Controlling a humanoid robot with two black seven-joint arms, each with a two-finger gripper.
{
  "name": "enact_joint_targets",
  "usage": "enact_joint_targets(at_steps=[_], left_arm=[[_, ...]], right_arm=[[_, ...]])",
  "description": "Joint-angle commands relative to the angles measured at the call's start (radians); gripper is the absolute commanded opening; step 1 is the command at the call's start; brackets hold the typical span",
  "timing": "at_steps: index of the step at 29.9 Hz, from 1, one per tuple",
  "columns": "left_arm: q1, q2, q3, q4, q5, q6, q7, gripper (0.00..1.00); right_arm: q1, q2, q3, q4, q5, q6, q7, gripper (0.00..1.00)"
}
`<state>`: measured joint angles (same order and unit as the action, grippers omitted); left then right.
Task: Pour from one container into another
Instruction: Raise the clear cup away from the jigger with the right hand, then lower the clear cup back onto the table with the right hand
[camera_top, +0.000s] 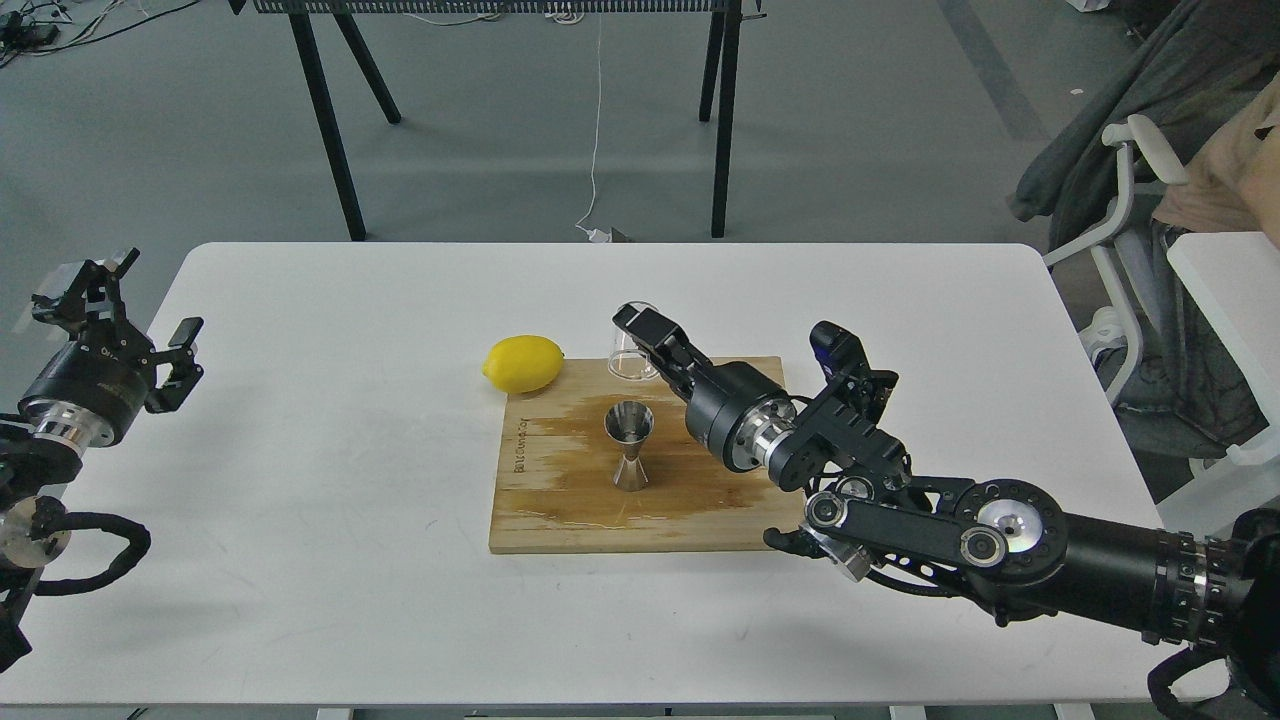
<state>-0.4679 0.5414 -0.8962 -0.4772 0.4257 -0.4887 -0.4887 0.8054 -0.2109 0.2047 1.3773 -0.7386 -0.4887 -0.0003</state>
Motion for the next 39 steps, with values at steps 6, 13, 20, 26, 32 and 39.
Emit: enact_joint_targets(at_steps=[6, 13, 20, 26, 32, 39], left_arm=[[0.000, -0.003, 0.000, 0.000, 0.001, 0.000, 0.000, 0.99], [0.000, -0.005, 0.000, 0.000, -0.001, 0.000, 0.000, 0.99], [0.000, -0.015, 0.000, 0.000, 0.001, 0.000, 0.000, 0.99], [0.000, -0.018, 0.000, 0.000, 0.001, 0.000, 0.000, 0.99], [0.000, -0.026, 0.000, 0.000, 0.001, 0.000, 0.000, 0.99], [0.000, -0.026, 0.000, 0.000, 0.001, 0.000, 0.000, 0.99]], right_arm=[[-0.123, 0.005, 0.359, 0.039, 0.252, 0.000, 0.002, 0.41], [-0.281, 0.053, 0.747, 0.040, 0.502, 0.000, 0.002, 0.41], [-0.452, 0.073, 1.090, 0.028, 0.746, 0.000, -0.001, 0.41], [-0.528, 0.081, 1.216, -0.070, 0.950, 0.000, -0.010, 0.41], [-0.522, 0.081, 1.231, -0.233, 1.082, 0.000, -0.013, 0.40], [-0.499, 0.081, 1.239, -0.372, 1.108, 0.000, -0.013, 0.40]])
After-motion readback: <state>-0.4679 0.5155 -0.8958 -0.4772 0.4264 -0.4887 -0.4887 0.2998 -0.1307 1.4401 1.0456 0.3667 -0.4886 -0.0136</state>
